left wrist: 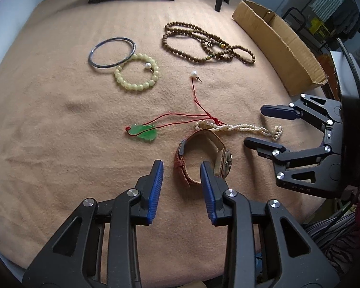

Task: Organize jewelry
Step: 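Grasp the red-strap watch with the left tool while the right tool grasps the pearl strand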

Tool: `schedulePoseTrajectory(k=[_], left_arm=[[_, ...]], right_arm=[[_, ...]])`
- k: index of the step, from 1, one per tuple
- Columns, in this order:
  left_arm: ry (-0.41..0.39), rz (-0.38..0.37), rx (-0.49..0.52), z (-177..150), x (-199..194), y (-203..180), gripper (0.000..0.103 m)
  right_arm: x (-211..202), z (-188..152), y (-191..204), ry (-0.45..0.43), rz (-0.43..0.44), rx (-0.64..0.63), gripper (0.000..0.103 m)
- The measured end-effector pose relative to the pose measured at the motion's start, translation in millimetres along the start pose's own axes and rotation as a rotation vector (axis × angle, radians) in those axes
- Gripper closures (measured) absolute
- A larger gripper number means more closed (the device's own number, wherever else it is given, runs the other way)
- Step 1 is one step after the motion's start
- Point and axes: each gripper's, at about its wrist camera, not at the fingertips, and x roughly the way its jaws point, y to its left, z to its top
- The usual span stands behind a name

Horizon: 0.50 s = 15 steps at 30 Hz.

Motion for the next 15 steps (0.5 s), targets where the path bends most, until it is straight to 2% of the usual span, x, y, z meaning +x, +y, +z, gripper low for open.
schedulePoseTrajectory(k=[3,6,8,10,13,15], left_arm=[[0.017,-0.003,-0.002,2.0,7.0,-0.4,0.072],[0.042,-0.008,-0.020,4.8,16.2,0.7,0.074],[0.059,-0.006,-0.030,5.6,22.4,1.4,0.075],[0.079,-0.009,-0.043,5.8,30.1,2.0,0.082],[0.087,-0.005,-0.049,5.2,35.8,2.0,0.086],[0.082,0.002,-0.043,5.2,35.8,0.7,0.089]], right_arm=[[5.5,2.3,0.6,0.011,0.013,0.004,0.052],[8.3,4.0,0.0,0.014,0.028,0.014,0.058],[8.9,4.5,0.7,0.014,0.037,0.019,0.065],[9.0,4.3,1.5,0.012,0.049,0.023,0.076],[8.4,4.3,4.6,0.016,0.049,0.012,0.090],[8.0,3.9,5.9,0.020,0.046,0.007,0.095]])
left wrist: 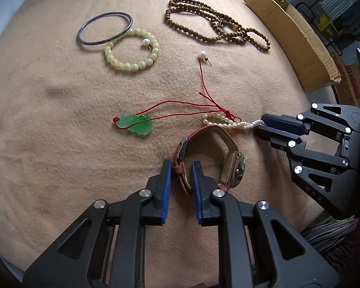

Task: Organize jewelry
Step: 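Grasp the red-strap watch with the left tool while the right tool grasps the pearl strand, then carry watch and pearls to the cardboard box and open both tools inside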

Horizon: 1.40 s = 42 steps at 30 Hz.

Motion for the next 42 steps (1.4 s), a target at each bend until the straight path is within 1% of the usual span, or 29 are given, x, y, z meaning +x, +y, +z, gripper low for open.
schedulePoseTrajectory(k=[1,7,11,17,21,26,33,38,42], left_arm=[[-0.002,0.000,-0.003,-0.3,-0.3,0.2,0.090],[-0.017,0.004,0.000,-4.0,-3.4,-3.1,0.094],[-0.032,-0.003,0.005,-6.5,-9.4,-2.6,0.094],[-0.074,-0.009,0.025,-9.8,-24.2,-6.8,0.094],[-0.112,-0.009,0.038,-6.5,-35.7,-16.0,0.095],[-0.143,-0.020,0.048,-4.1,-44.6,-24.0,0.095],[-0.201,-0.025,0.069,4.8,-60.1,-39.1,0.095],[-0.252,-0.034,0.100,16.7,-74.0,-57.1,0.095],[-0.274,-0.054,0.109,28.9,-81.6,-70.1,0.095]], right_arm=[[-0.7,-1.2,0.9,0.001,0.001,0.001,0.097],[-7.7,-7.9,-0.3,-0.004,-0.007,0.027,0.098],[-23.1,-9.9,-4.0,-0.038,-0.024,0.056,0.098],[-56.6,-10.7,-9.8,-0.137,-0.028,0.132,0.098],[-75.4,-6.1,-12.4,-0.196,-0.029,0.156,0.098],[-106.7,-3.2,-17.7,-0.294,-0.038,0.193,0.098],[-143.6,-4.0,-45.4,-0.411,-0.055,0.286,0.098],[-160.8,-4.6,-66.3,-0.465,-0.081,0.335,0.098],[-170.8,-9.7,-84.1,-0.499,-0.109,0.380,0.098]])
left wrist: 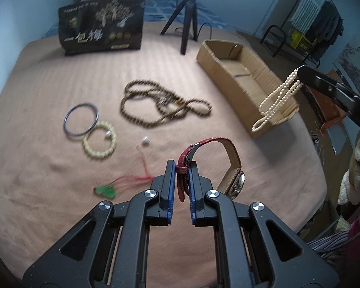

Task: Organize jewelry
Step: 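Carry watch and pearls to the cardboard box and open both tools inside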

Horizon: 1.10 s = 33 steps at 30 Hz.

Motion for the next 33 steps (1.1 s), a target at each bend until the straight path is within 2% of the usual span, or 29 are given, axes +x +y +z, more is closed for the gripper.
schedulePoseTrajectory(k=[8,13,22,28,33], left_arm=[[-0.058,-0.028,0.031,39.5,-1.5,-27.2,0.095],[-0.080,-0.023,0.075,65.7,8.8,-45.2,0.095],[-0.093,0.000,0.117,113.0,52.3,-74.8,0.095],[-0.063,-0.015,0.111,143.6,90.4,-92.1,0.095],[-0.031,-0.014,0.119,156.2,121.0,-105.3,0.095]], right_arm=[[-13.1,7.0,-51.9,-0.042,-0.102,0.085,0.098],[-11.0,4.7,-85.2,-0.036,-0.168,0.132,0.098],[6.8,-9.9,-130.6,0.017,-0.231,0.194,0.098],[18.7,-19.0,-142.0,0.055,-0.247,0.188,0.098],[31.4,-24.8,-150.0,0.083,-0.249,0.192,0.098]])
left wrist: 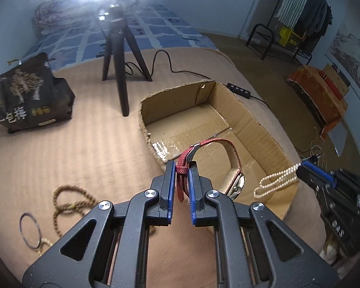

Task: Organize jewelry
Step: 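Carry watch and pearls to the cardboard box and open both tools inside, then move both tools back over the remaining jewelry on the blanket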

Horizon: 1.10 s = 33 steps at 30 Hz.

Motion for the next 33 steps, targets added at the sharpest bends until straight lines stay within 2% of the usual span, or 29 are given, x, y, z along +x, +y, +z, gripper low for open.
schedulePoseTrajectory(k=[6,12,16,17,18,19,21,33], left_arm=[[0.044,0.015,0.006,2.9,28.1,-7.4,0.094],[0.068,0.015,0.011,1.9,38.8,-10.2,0.094],[0.060,0.016,0.014,3.1,36.2,-10.3,0.085],[0.058,0.015,0.013,3.4,34.9,-10.0,0.083],[0.055,0.018,0.012,3.7,33.7,-9.7,0.081],[0.051,0.018,0.012,4.1,32.4,-9.1,0.076],[0.044,0.019,0.013,4.7,28.8,-7.7,0.074],[-0.014,0.048,0.007,4.9,-12.4,8.2,0.074]], right_arm=[[11.8,-4.7,-8.0,0.027,-0.003,0.013,0.098],[19.1,-9.9,-11.1,0.053,-0.004,0.018,0.098],[20.5,-9.9,-11.0,0.059,-0.004,0.022,0.097],[20.7,-9.7,-10.2,0.063,-0.010,0.021,0.096],[20.6,-9.6,-8.8,0.063,-0.019,0.016,0.084],[20.6,-9.5,-8.0,0.064,-0.024,0.013,0.063],[18.5,-9.2,-5.0,0.052,-0.024,0.006,0.050],[7.1,-9.8,7.6,0.049,-0.046,-0.021,0.048]])
